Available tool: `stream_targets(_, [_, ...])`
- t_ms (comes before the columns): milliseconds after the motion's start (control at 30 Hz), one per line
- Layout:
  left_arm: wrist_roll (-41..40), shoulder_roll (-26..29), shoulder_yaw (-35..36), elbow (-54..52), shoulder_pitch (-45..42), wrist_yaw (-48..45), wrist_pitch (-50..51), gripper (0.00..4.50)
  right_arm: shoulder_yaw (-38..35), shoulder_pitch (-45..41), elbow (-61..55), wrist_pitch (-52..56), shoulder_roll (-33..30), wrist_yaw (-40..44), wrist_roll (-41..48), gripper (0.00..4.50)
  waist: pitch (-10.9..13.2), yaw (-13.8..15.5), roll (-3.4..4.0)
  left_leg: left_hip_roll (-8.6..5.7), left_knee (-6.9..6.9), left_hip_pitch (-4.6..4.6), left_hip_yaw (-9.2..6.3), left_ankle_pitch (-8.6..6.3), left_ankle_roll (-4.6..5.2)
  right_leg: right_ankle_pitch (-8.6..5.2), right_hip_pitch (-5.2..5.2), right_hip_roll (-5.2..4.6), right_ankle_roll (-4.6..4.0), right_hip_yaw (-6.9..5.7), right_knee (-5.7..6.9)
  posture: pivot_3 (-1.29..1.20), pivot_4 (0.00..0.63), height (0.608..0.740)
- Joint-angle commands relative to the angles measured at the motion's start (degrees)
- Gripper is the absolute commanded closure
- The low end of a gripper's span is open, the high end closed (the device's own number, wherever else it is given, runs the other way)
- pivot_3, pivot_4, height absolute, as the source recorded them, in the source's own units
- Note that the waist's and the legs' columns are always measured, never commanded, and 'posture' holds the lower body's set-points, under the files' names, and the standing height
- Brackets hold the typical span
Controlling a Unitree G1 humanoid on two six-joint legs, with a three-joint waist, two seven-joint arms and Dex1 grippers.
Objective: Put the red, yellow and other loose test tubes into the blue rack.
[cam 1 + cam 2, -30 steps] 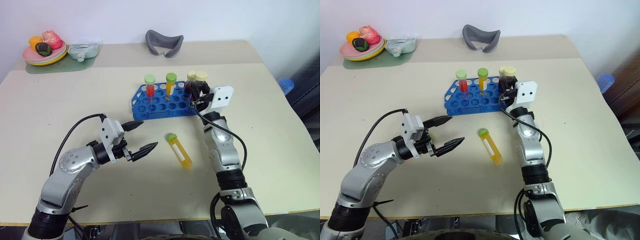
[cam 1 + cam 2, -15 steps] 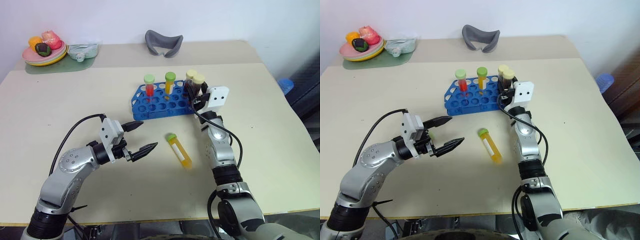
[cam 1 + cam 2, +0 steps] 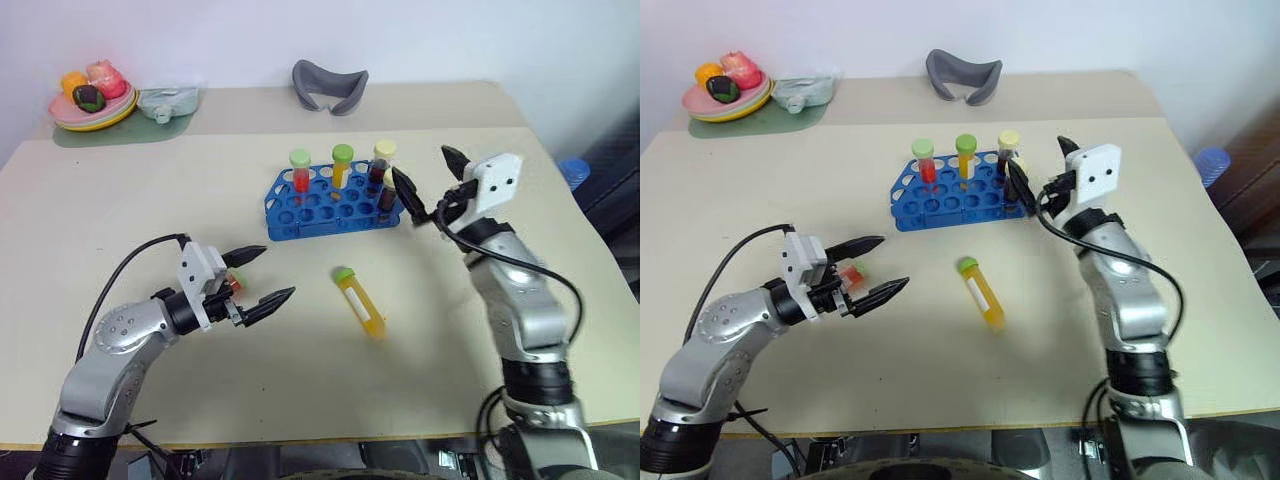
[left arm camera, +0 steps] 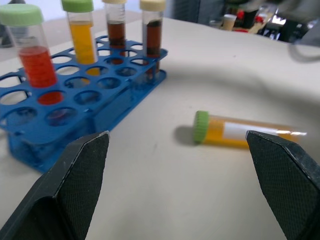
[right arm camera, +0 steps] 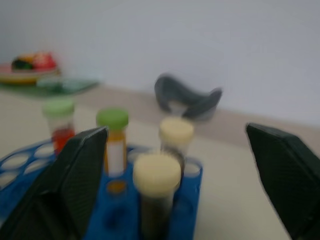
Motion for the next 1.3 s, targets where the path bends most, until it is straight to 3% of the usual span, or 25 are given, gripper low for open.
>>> stream_targets(33, [0.94, 2.32, 2.05, 2.43, 0.23, -2.95, -2.42, 0.00, -3.25, 0.30, -12.88, 18.67, -7.61, 2.66, 13.48, 0.03, 0.00, -0.11, 0.01, 0.01, -0.01, 0.02, 0.00, -0.02, 0.03, 0.00, 0.01, 0.03, 0.00, 0.00, -0.01, 0.00, 0.150, 0.740])
stream_targets(167, [1.18, 4.75, 1.80, 5.11, -0.14, -6.89, -3.32, 0.00, -3.30, -2.40, -19.01, 34.93, -14.05, 1.62, 25.04, 0.03, 0.01, -0.04, 0.02, 0.02, 0.01, 0.03, -0.06, -0.03, 0.06, 0.00, 0.08, 0.06, -0.01, -0.01, -0.07, 0.00, 0.150, 0.740])
stream_targets(267, [1.65, 6.40, 0.94, 6.70, -0.48, -10.19, -4.26, 0.00, -3.53, -12.06, -14.93, 56.11, -7.30, -7.07, 32.49, 0.03, 0.01, -0.36, -0.01, 0.02, 0.02, 0.06, -0.06, -0.04, 0.07, 0.00, 0.14, 0.06, -0.01, -0.01, -0.12, 0.00, 0.150, 0.740])
stream_targets(367, [2.41, 6.35, 0.34, 7.89, -0.45, -11.62, -5.59, 0.00, -0.75, -17.28, -10.37, 63.26, -5.90, -13.70, 39.09, 0.03, 0.01, 0.14, 0.00, 0.03, 0.01, 0.09, -0.08, -0.04, 0.07, 0.01, 0.14, 0.08, -0.02, -0.01, -0.09, 0.00, 0.150, 0.740])
stream_targets(700, [3.34, 4.51, -0.71, 6.82, 2.04, -11.84, -7.63, 0.00, 7.49, -18.96, 1.84, 61.51, -6.56, -43.84, 62.29, 0.03, 0.01, 0.14, -0.01, 0.00, 0.01, -0.13, -0.09, -0.13, 0.24, 0.00, 0.05, -0.01, -0.01, -0.12, -0.30, 0.00, 0.150, 0.740])
stream_targets(833, [3.24, 4.06, -0.99, 5.37, 2.78, -11.21, -7.08, 0.00, 16.74, -21.24, 4.45, 51.79, -9.81, -59.19, 77.13, 0.03, 0.02, -0.20, 0.01, 0.03, 0.02, -0.10, -0.09, -0.13, 0.24, 0.00, 0.05, 0.02, -0.01, -0.11, -0.25, 0.00, 0.150, 0.740])
stream_targets(933, [3.29, 3.80, -1.30, 5.01, 2.69, -10.92, -6.77, 0.00, 23.76, -24.36, 5.15, 46.89, -12.43, -66.03, 84.01, 0.03, 0.02, -0.12, 0.01, 0.03, 0.04, -0.12, -0.09, -0.13, 0.24, 0.00, 0.04, 0.01, -0.01, -0.10, -0.24, 0.00, 0.150, 0.740])
stream_targets(1100, [3.14, 3.52, -1.96, 4.22, 2.05, -10.15, -5.92, 0.00, 31.80, -27.95, 6.39, 42.30, -14.70, -72.84, 87.63, 0.03, 0.02, -0.09, 0.00, 0.03, 0.04, -0.12, -0.11, -0.13, 0.24, 0.00, 0.04, 0.01, -0.01, -0.10, -0.25, 0.00, 0.150, 0.740])
stream_targets(1300, [3.01, 3.39, -2.19, 3.84, 1.73, -9.93, -5.46, 0.00, 35.56, -27.93, 9.22, 39.77, -16.14, -77.02, 87.64, 0.03, 0.02, -0.07, 0.00, 0.03, 0.04, -0.13, -0.11, -0.13, 0.24, 0.00, 0.03, 0.01, -0.01, -0.10, -0.26, 0.00, 0.150, 0.740])
